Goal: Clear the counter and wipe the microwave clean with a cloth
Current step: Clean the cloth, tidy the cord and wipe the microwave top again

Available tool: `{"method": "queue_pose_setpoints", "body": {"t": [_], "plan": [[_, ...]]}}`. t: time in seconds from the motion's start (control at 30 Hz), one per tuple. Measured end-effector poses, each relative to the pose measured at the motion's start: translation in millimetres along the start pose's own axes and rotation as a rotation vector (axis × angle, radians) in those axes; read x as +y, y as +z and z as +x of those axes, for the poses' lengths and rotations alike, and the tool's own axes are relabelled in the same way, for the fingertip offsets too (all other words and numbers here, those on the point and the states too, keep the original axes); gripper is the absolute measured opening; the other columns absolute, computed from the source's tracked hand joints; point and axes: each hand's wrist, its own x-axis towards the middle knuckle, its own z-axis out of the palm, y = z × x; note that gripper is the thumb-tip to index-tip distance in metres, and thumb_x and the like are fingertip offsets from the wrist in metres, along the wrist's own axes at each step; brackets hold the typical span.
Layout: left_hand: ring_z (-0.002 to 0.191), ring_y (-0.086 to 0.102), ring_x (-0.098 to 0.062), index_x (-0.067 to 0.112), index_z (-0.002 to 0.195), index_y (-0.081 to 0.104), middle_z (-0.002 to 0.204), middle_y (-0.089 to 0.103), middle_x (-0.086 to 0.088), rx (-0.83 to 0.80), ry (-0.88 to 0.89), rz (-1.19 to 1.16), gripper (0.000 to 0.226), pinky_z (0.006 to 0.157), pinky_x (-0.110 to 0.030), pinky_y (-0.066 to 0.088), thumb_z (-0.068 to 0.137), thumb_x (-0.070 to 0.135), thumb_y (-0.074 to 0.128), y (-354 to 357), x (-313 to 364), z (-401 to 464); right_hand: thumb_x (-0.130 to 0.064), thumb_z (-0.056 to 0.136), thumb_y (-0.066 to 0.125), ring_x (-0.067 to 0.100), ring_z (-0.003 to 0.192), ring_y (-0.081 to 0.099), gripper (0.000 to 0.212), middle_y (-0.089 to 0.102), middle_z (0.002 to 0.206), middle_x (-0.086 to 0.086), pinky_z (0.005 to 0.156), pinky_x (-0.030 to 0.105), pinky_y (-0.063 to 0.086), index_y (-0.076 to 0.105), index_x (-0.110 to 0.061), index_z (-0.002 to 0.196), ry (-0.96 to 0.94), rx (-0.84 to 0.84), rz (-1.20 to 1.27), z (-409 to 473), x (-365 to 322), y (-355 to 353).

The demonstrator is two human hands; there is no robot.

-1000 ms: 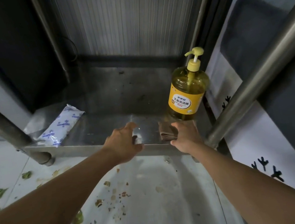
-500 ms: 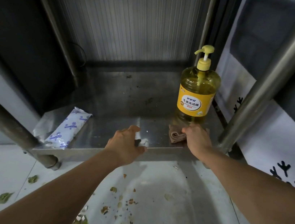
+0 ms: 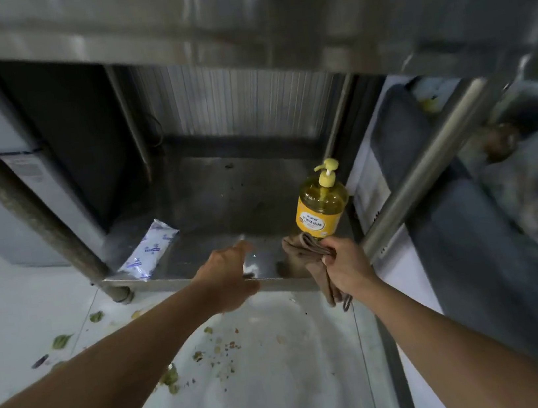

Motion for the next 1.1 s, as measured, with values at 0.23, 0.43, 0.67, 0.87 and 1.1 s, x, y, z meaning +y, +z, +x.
{"method": "queue_pose_setpoints", "body": {"t": [0.23, 0.43, 0.67, 0.87, 1.1], "plan": [[0.111, 0.053, -0.018, 0.028, 0.132, 0.035, 0.127, 0.054, -0.001, 0.043, 0.012, -0.053, 0.056, 0.081, -0.021, 0.037, 0.085, 0.033, 0.065, -97, 78, -73, -0.003, 0.092, 0.049, 0.018, 0.112, 0.056, 0.036, 0.062, 0.119, 0.002, 0.101, 0.032, 0.043, 0.059, -0.017, 0.123, 0.035, -0.055, 0.178, -62, -101, -107], [0.109, 0.057, -0.016, 0.022, 0.138, 0.034, 0.124, 0.057, -0.001, 0.081, 0.040, -0.196, 0.071, 0.083, -0.017, 0.039, 0.076, 0.015, 0.069, -195, 154, -117, -0.001, 0.093, 0.047, 0.014, 0.098, 0.061, 0.030, 0.065, 0.098, -0.006, 0.085, 0.021, 0.047, 0.059, -0.028, 0.096, 0.001, -0.073, 0.354, -104, -186, -207], [0.073, 0.057, -0.013, -0.004, 0.130, 0.038, 0.084, 0.059, -0.007, 0.063, 0.033, -0.764, 0.052, 0.056, -0.013, 0.051, 0.082, -0.019, 0.052, -286, 247, -138, -0.001, 0.094, 0.045, 0.013, 0.094, 0.065, 0.029, 0.069, 0.097, -0.002, 0.085, 0.030, 0.052, 0.057, -0.028, 0.094, 0.009, -0.035, 0.593, -127, -261, -311], [0.062, 0.052, -0.006, 0.015, 0.109, 0.045, 0.071, 0.053, 0.003, 0.225, 0.031, -0.747, 0.033, 0.045, -0.011, 0.041, 0.085, 0.002, 0.063, -344, 312, -144, -0.005, 0.096, 0.045, 0.018, 0.093, 0.065, 0.029, 0.067, 0.103, 0.009, 0.073, 0.026, 0.054, 0.051, -0.025, 0.115, -0.103, -0.001, 0.724, -138, -305, -388], [0.078, 0.061, -0.022, 0.011, 0.116, 0.039, 0.094, 0.062, -0.013, 0.323, -0.022, -0.859, 0.043, 0.067, -0.034, 0.056, 0.083, 0.008, 0.067, -391, 367, -144, 0.004, 0.077, 0.069, 0.012, 0.119, 0.053, 0.087, 0.051, 0.130, -0.005, 0.095, 0.037, 0.051, 0.036, -0.053, 0.133, -0.328, -0.148, 0.636, -147, -325, -452]]}}
